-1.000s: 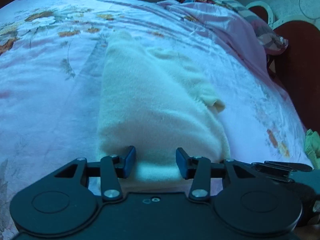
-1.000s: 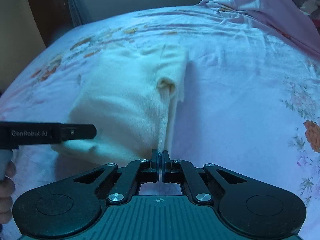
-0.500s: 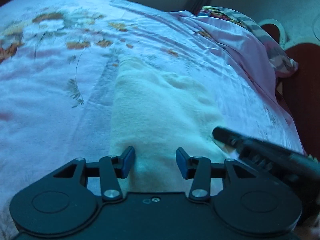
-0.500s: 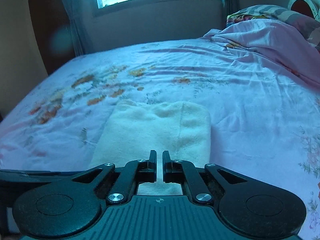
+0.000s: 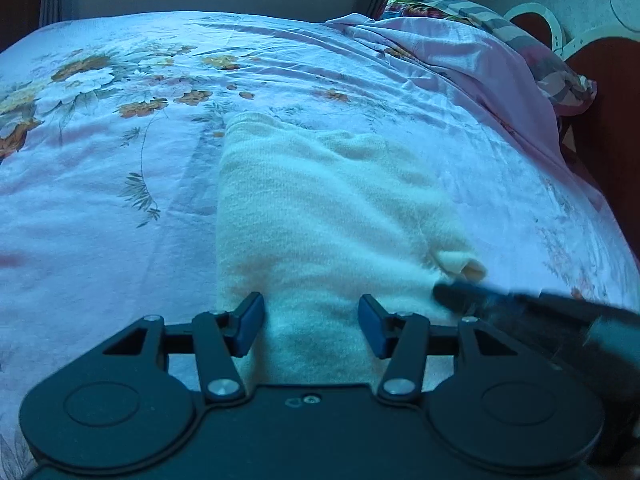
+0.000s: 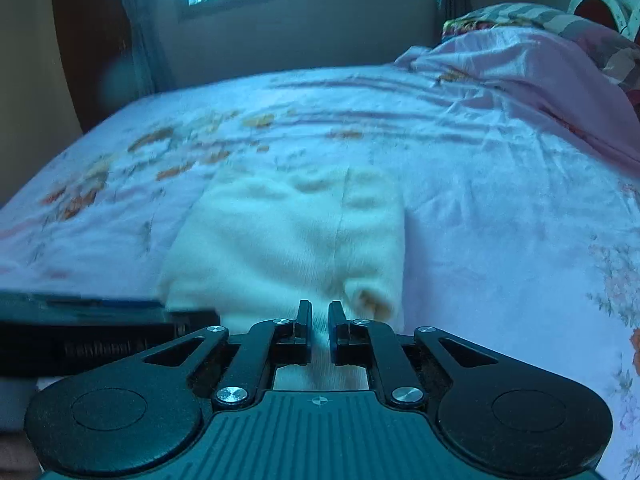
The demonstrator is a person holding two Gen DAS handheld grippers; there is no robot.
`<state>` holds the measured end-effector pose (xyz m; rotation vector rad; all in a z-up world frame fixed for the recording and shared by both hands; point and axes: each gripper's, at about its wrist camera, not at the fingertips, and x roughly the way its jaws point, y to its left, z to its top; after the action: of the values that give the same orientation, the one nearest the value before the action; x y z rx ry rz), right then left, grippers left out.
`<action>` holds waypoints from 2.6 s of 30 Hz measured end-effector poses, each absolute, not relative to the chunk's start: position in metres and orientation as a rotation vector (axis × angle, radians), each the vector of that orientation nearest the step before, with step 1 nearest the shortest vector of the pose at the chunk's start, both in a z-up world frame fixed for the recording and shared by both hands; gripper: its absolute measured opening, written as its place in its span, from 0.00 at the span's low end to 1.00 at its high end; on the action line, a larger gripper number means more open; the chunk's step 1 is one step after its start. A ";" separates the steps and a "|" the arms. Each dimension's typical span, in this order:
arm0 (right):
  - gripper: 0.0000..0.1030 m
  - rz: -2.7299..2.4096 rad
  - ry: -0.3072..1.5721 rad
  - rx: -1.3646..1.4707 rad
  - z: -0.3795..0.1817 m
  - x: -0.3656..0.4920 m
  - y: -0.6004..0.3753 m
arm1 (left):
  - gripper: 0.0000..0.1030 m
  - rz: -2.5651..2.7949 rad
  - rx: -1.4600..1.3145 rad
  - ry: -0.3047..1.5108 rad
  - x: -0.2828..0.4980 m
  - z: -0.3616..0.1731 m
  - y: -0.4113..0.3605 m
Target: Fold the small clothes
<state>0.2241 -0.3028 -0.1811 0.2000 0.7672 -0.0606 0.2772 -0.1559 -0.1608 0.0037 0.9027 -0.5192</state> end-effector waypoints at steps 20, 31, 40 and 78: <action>0.57 -0.089 0.817 0.306 -0.178 0.162 -0.315 | 0.61 -0.438 0.156 0.912 0.231 -0.155 -0.139; 0.54 -0.084 0.766 0.370 -0.168 0.148 -0.316 | 0.69 -0.386 0.100 0.943 0.246 -0.156 -0.118; 0.25 -0.048 0.835 0.400 -0.182 0.154 -0.315 | 0.65 -0.456 0.076 0.981 0.242 -0.171 -0.127; 0.73 -0.088 0.786 0.446 -0.172 0.198 -0.335 | 0.65 -0.448 0.055 0.941 0.276 -0.154 -0.131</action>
<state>0.1976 -0.3346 -0.1720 0.4459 0.7861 -0.0876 0.2760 -0.1310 -0.1540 0.0548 0.9407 -0.4479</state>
